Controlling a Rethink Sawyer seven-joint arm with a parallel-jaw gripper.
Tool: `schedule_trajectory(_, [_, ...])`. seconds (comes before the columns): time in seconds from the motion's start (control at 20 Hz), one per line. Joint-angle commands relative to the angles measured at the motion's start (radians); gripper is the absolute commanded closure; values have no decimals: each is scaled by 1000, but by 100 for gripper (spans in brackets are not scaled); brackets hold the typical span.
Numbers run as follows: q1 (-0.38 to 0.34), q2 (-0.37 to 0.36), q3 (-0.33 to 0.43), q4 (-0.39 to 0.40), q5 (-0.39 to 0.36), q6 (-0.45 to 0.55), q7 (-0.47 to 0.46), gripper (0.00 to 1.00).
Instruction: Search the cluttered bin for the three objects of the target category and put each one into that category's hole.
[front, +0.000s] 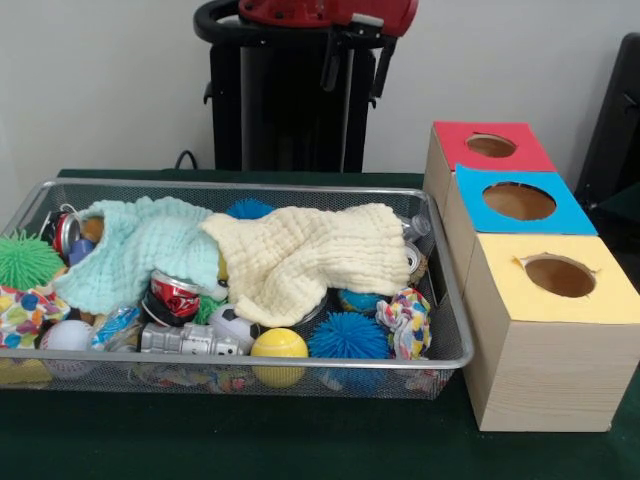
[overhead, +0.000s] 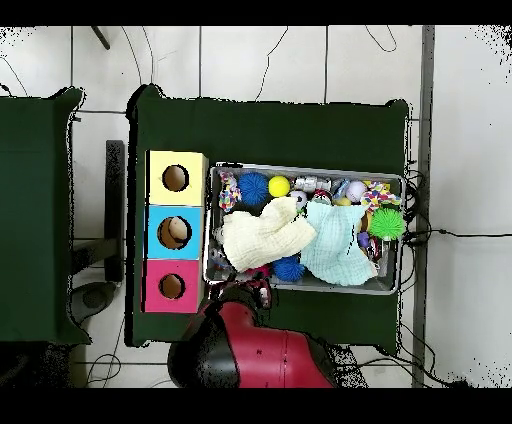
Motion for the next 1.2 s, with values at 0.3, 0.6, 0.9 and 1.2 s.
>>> schedule_trajectory(0.3, [-48, 110, -3, -69, -57, -117, 129, 0])
schedule_trajectory(0.6, [-78, 121, 26, -42, -48, -262, 160, 0])
schedule_trajectory(0.9, [-80, 192, 36, -23, -35, -441, 192, 0])
schedule_trajectory(1.2, [-85, 225, 56, -7, -24, -557, 214, 0])
